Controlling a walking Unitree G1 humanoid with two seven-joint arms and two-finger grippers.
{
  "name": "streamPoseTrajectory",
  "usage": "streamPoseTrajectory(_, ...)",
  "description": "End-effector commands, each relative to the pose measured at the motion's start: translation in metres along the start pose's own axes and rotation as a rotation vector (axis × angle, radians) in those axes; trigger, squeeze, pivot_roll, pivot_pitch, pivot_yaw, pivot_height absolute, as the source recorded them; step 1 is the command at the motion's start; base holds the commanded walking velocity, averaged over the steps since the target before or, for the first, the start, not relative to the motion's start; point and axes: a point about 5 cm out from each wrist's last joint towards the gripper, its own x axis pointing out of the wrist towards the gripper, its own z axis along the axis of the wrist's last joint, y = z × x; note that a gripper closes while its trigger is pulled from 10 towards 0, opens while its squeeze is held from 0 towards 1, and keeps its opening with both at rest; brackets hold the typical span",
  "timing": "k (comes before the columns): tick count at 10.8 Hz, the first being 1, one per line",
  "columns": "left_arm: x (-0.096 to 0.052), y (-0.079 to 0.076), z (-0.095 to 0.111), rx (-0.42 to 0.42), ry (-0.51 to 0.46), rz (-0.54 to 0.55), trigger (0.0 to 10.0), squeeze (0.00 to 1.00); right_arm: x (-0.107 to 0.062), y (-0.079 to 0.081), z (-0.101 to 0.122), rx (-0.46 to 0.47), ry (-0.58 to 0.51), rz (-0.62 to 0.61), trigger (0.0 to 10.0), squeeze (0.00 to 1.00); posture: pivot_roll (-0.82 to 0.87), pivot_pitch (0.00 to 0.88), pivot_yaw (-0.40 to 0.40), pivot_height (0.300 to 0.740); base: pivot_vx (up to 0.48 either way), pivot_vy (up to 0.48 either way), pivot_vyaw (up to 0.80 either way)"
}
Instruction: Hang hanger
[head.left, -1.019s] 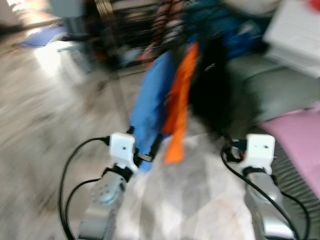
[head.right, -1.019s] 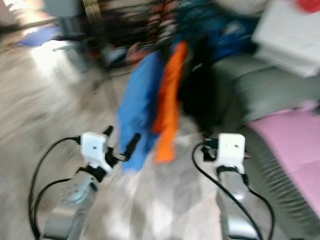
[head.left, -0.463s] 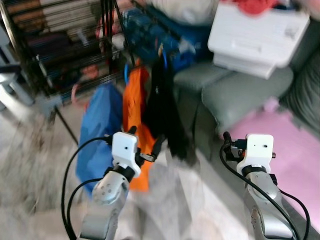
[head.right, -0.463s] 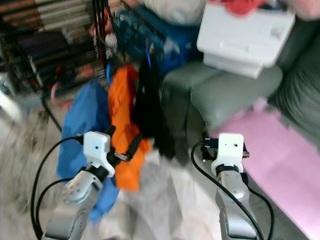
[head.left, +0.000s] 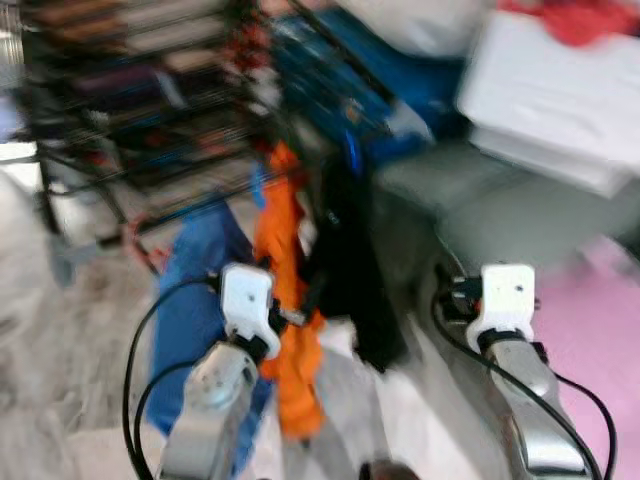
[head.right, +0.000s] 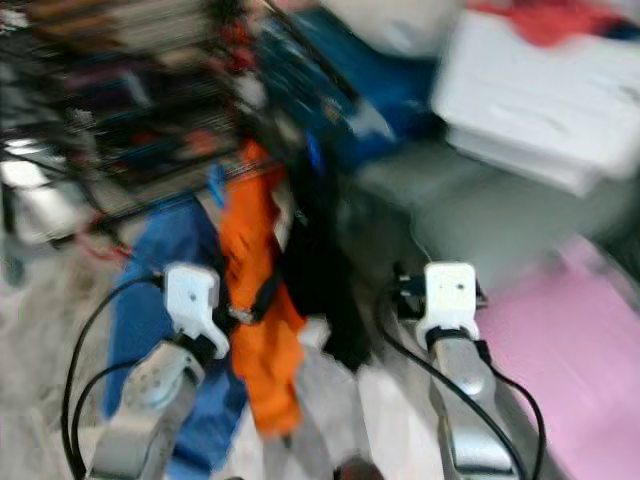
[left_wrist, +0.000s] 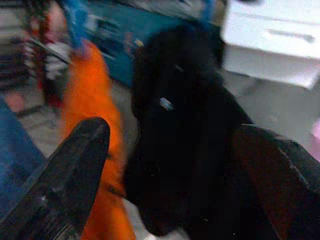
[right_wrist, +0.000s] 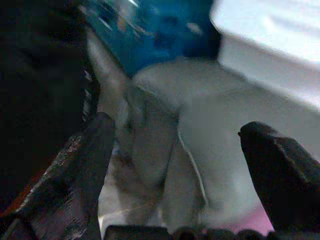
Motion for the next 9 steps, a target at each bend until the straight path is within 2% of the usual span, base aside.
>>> streamPoseTrajectory(1,-0.004,0.007,-0.001,0.018,0.011,0.03,10.0,0.0,-0.003,0.012,0.003,-0.012,-0.021,0.055,10.0,0.0,-0.11,0.153,0.021,0.74,0.0,0.0,0.0)
streamPoseTrajectory(6,-0.004,0.007,-0.002,0.026,0.024,0.031,10.0,0.0,0.0,0.018,-0.003,-0.009,0.023,0.101,10.0,0.0,-0.1,0.16,0.019,0.74,0.0,0.0,0.0)
streamPoseTrajectory(7,-0.003,0.007,-0.002,0.029,0.027,0.026,10.0,0.0,0.009,0.018,-0.005,-0.037,0.05,0.127,10.0,0.0,-0.1,0.157,0.021,0.74,0.0,0.0,0.0)
streamPoseTrajectory(9,-0.001,0.006,-0.001,0.037,0.027,0.009,10.0,0.0,0.026,0.02,-0.004,-0.021,0.074,0.167,10.0,0.0,-0.09,0.152,0.022,0.74,0.0,0.0,0.0)
